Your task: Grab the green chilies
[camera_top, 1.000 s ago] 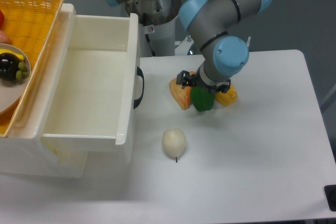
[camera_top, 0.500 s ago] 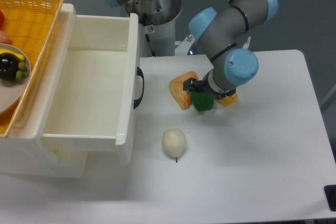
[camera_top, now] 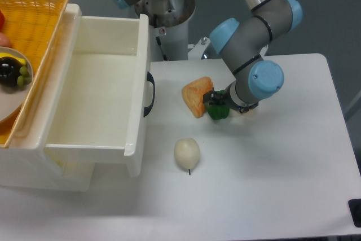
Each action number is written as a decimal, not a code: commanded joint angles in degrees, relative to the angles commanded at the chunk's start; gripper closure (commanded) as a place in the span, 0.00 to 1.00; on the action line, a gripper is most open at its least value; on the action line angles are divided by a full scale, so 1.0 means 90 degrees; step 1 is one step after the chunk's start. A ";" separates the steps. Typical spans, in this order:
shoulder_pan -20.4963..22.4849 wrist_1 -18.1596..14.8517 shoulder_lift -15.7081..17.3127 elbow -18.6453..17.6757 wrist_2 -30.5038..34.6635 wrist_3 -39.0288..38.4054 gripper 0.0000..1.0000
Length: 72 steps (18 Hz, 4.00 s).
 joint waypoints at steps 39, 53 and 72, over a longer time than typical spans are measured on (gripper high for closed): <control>-0.0049 -0.0088 -0.0196 0.0010 0.0039 -0.0137 0.58; -0.0351 -0.0234 0.0360 0.0752 0.0400 0.0194 0.61; -0.0752 -0.0156 0.1084 0.0742 0.0410 0.1787 0.59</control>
